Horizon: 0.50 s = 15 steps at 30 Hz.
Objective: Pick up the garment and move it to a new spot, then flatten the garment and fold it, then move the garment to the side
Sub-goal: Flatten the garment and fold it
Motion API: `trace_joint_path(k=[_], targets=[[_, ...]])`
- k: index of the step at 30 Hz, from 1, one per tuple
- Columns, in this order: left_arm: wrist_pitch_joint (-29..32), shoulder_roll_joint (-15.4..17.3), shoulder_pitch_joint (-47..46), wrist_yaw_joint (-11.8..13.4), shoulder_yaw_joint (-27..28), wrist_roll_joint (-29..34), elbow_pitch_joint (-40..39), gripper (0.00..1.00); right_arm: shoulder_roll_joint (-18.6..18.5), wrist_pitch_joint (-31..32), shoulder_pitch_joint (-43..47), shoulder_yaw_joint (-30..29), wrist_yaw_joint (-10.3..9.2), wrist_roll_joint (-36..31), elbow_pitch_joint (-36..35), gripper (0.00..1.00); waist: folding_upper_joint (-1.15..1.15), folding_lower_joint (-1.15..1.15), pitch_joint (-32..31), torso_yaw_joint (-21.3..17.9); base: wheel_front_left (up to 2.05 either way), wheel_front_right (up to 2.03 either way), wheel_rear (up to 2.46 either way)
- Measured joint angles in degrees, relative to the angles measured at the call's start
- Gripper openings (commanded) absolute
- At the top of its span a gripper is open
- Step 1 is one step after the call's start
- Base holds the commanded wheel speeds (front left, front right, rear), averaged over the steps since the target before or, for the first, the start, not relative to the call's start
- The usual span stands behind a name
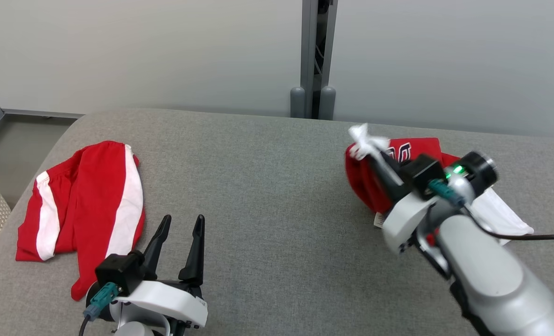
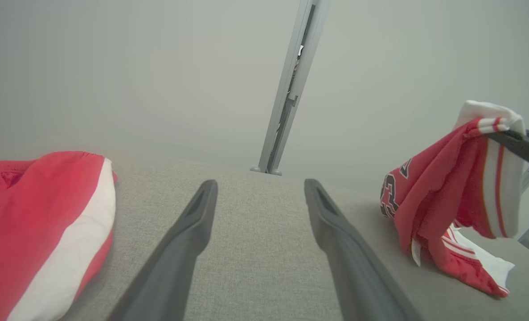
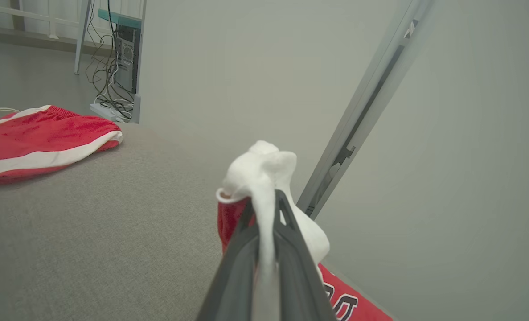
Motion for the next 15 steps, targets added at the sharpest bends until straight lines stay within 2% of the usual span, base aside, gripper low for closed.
trace_joint_path(k=[5, 9, 10, 15], targets=[[0.0, 0.0, -0.08, 0.0, 0.22, 0.09, -0.11, 1.0, 0.68, 0.22, 0.0, 10.1, 0.0, 7.22, 2.36, 0.0, 0.0, 0.0, 0.66, 0.16, 0.0, 0.0, 0.0], [0.0, 0.0, -0.35, -0.01, 0.04, 0.08, -0.14, 1.0, 2.03, -0.03, -2.07, 15.85, -0.01, 12.26, 3.94, 0.02, 0.0, 0.0, 1.37, 0.19, 0.0, 0.0, 0.0], [0.0, -0.01, -0.41, -0.01, -0.04, 0.08, -0.13, 1.0, 2.45, -0.07, -2.63, 17.3, -0.01, 13.28, 4.25, 1.0, 0.0, 0.0, 1.5, 0.21, 0.0, 0.0, 0.0], [0.0, -0.02, -0.71, -0.01, -0.32, -0.05, 0.02, 1.0, 4.21, 3.81, -4.36, 26.11, 0.0, 21.59, 5.43, 1.0, 0.0, 0.0, 1.68, 0.39, 0.0, 0.0, 0.0]])
